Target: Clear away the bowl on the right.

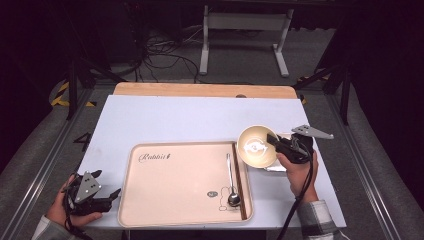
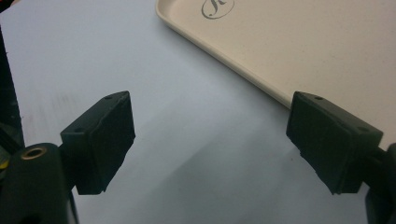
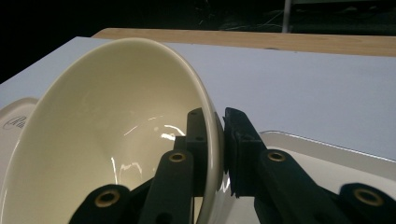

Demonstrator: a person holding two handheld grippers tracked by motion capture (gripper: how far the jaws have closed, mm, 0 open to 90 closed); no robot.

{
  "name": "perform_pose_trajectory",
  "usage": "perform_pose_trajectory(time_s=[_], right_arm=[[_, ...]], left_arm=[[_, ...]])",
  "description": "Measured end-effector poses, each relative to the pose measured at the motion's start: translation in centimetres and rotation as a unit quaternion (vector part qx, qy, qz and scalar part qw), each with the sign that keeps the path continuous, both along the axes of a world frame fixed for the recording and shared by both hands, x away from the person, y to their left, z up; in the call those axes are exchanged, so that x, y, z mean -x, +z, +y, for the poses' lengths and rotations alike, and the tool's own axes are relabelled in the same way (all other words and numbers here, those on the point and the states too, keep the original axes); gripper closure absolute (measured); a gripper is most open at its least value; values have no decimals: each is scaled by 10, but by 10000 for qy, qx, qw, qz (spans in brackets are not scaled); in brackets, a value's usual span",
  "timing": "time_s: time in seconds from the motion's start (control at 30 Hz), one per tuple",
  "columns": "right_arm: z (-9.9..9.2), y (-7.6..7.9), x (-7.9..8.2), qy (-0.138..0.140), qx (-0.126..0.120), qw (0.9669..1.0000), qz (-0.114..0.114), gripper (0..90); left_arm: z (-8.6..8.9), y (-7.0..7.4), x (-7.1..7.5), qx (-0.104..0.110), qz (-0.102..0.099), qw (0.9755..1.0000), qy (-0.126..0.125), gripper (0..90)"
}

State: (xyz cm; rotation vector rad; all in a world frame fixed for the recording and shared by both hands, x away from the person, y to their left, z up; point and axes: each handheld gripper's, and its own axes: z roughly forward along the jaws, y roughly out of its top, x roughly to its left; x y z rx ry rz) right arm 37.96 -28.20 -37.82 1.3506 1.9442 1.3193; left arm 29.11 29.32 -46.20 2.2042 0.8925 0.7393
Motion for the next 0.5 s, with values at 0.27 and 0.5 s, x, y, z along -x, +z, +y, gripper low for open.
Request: perform_pose_trajectory(time_s=[0.27,0.5], right_arm=[[36,-2,-8,384,61,9992,80,810],[69,-11,-18,729,169,9969,261,810]], left_arm=[[0,0,0,-8,18,10000,-43,161],[0,0,0,11,-8,10000,-53,160]])
